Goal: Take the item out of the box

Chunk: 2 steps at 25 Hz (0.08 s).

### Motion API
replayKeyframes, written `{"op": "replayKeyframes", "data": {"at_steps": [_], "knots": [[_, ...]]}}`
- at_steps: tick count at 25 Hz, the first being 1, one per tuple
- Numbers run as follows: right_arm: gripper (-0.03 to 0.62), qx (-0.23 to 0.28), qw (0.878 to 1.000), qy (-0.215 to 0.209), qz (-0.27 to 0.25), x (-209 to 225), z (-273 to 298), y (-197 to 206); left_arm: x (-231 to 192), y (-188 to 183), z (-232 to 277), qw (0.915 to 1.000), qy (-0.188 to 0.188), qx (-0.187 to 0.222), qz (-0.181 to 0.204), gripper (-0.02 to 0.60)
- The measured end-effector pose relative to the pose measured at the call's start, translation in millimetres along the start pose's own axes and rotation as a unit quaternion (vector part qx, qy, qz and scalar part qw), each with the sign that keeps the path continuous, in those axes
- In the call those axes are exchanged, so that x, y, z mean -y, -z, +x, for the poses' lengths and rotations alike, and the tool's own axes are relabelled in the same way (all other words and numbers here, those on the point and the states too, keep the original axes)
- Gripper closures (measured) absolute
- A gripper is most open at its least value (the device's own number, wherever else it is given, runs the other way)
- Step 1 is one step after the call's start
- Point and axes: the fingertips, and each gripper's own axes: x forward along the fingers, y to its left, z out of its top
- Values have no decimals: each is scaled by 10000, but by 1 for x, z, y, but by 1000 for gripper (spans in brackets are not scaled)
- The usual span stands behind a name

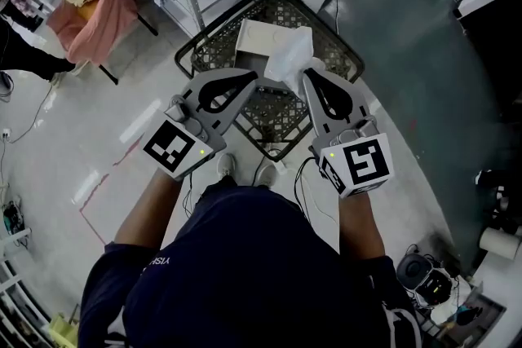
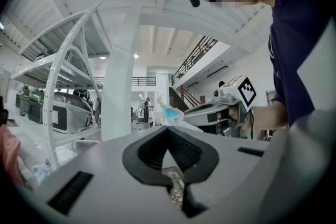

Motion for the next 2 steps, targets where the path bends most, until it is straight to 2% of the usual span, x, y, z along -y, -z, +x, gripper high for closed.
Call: {"op": "replayKeyframes", "data": {"at_steps": [2], "knots": [[569, -13, 10000, -4, -12, 0, -2, 1, 2, 0, 0, 10000, 2, -3, 5, 575]]}}
